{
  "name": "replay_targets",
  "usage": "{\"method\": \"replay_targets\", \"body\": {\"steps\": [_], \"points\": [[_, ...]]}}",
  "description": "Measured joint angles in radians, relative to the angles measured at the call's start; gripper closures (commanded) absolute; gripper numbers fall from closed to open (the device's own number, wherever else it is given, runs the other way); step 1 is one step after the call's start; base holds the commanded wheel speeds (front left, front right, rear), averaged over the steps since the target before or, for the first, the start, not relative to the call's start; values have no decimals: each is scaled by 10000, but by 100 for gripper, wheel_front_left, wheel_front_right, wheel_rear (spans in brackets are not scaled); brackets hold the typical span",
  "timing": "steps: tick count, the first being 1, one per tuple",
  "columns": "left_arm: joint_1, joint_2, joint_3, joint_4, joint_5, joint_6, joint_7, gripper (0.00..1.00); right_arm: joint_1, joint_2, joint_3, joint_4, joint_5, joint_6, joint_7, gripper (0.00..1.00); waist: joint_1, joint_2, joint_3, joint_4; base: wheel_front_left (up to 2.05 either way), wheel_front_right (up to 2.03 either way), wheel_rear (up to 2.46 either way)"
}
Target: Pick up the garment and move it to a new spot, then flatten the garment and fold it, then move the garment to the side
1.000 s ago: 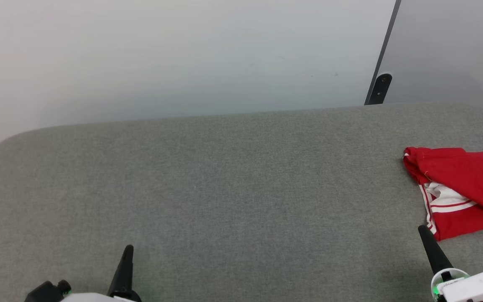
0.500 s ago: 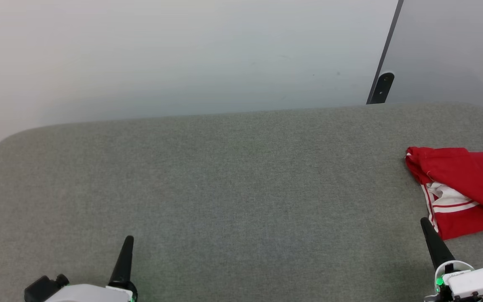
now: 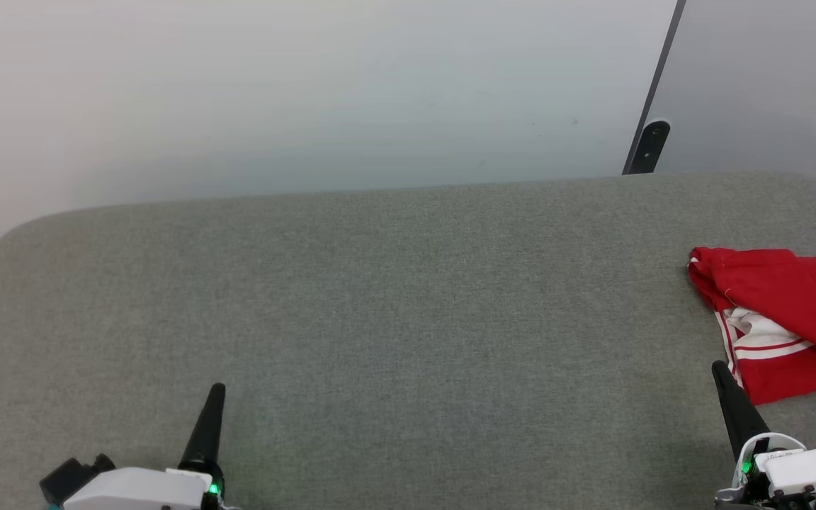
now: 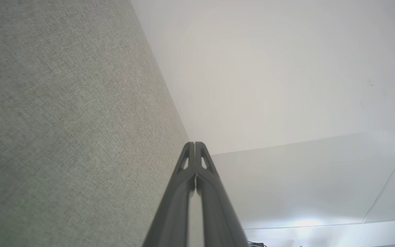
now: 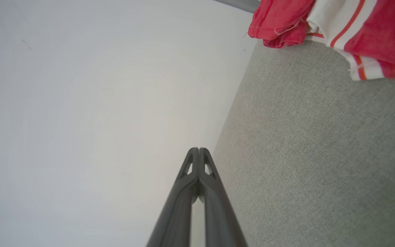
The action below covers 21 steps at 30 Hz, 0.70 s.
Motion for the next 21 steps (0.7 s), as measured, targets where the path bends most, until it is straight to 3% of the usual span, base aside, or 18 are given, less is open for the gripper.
{"method": "replay_targets", "body": {"steps": [21], "points": [[-518, -111, 255, 307, -1620, -205, 420, 100, -357, 132, -125, 309, 1262, 0, -77, 100, 0, 0, 62, 71, 0, 0, 0]]}}
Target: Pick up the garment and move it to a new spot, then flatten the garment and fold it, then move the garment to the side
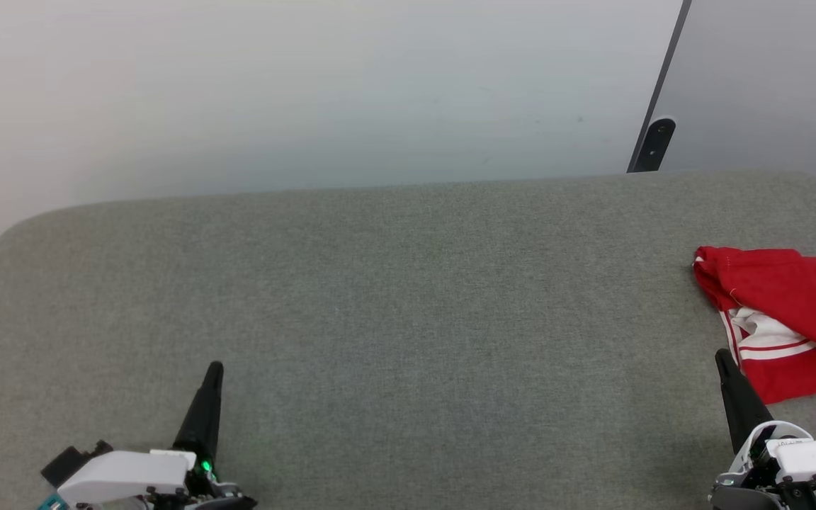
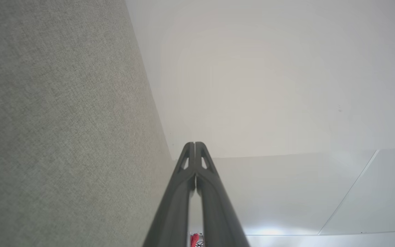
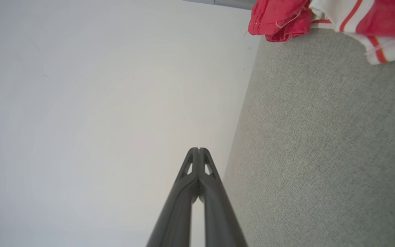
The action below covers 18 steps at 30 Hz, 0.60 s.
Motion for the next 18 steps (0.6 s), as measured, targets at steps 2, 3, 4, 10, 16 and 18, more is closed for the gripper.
{"method": "replay_targets", "body": {"steps": [2, 3, 4, 10, 16, 18], "points": [[-53, -15, 21, 27, -128, -12, 21, 100, -9, 10, -10, 31, 107, 0, -6, 100, 0, 0, 6, 7, 0, 0, 0], [-67, -21, 36, 44, -201, -29, 46, 100, -18, 15, -15, 48, 163, 0, -8, 100, 0, 0, 9, 10, 0, 0, 0], [-83, -25, 46, 58, -272, -38, 67, 100, -40, 21, -21, 63, 213, 0, -8, 100, 0, 0, 11, 14, 0, 0, 0], [-224, -63, 111, 130, -669, -96, 178, 100, -104, 50, -52, 134, 564, 0, -50, 100, 0, 0, 29, 34, 0, 0, 0], [-296, -86, 163, 180, -913, -132, 234, 100, -211, 71, -71, 188, 754, 0, -52, 100, 0, 0, 40, 47, 0, 0, 0], [-296, -92, 173, 180, -913, -132, 236, 100, -210, 71, -73, 190, 754, 0, -52, 100, 0, 0, 40, 47, 0, 0, 0]]}}
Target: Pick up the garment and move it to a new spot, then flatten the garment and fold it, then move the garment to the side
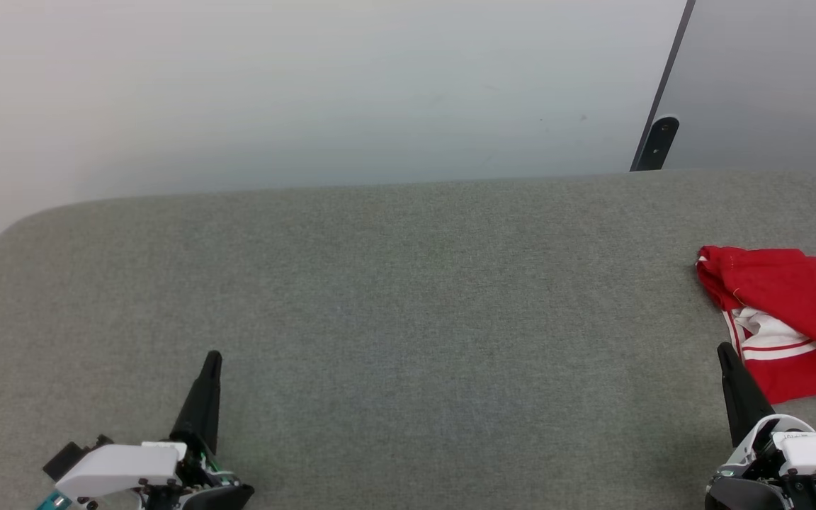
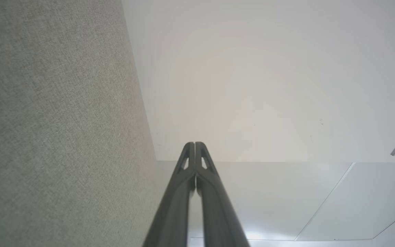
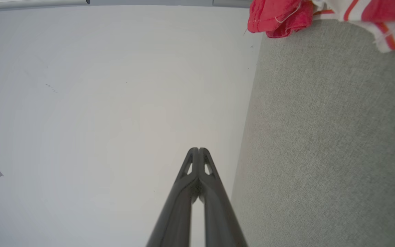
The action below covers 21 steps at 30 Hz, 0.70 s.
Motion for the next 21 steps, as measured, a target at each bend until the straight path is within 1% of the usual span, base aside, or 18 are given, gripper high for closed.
{"method": "replay_targets", "body": {"steps": [21], "points": [[0, -52, 77, 4, 36, -4, 82, 100, 0, 0, -2, 0, 0, 0, -2, 100, 0, 0, 0, 0, 0, 0, 0]]}}
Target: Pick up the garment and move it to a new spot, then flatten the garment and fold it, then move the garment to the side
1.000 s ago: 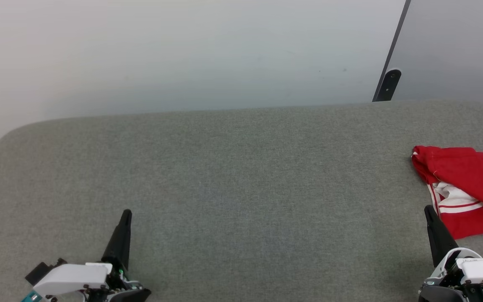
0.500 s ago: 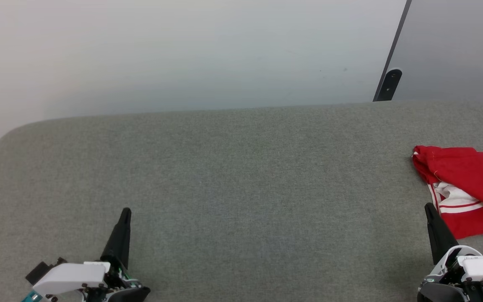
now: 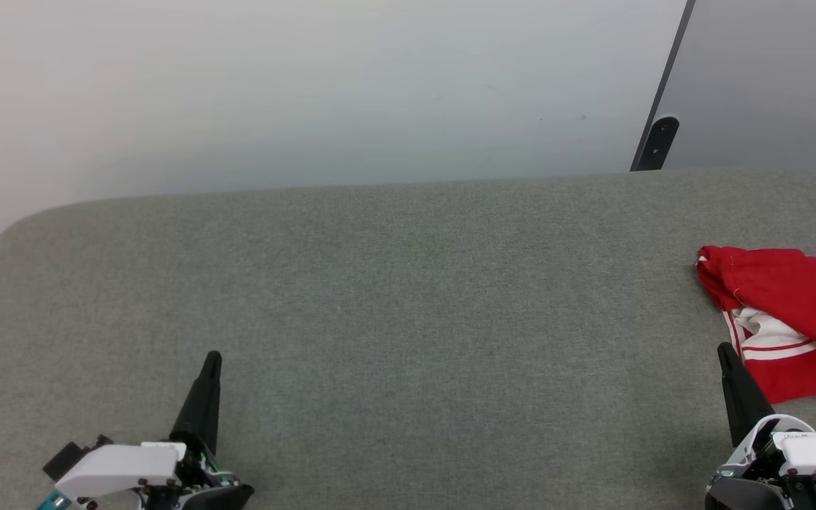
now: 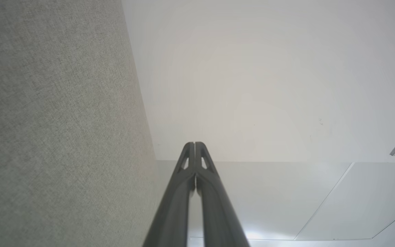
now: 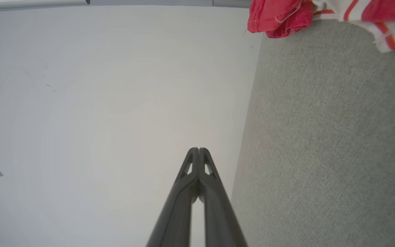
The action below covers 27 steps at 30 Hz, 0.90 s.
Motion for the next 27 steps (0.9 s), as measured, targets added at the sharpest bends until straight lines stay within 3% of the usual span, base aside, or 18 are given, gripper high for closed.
{"method": "replay_targets", "body": {"steps": [27], "points": [[-3, -54, 82, 4, 58, -2, 48, 100, 0, 2, 0, 0, 0, 0, 0, 100, 0, 0, -1, 0, 0, 0, 0]]}}
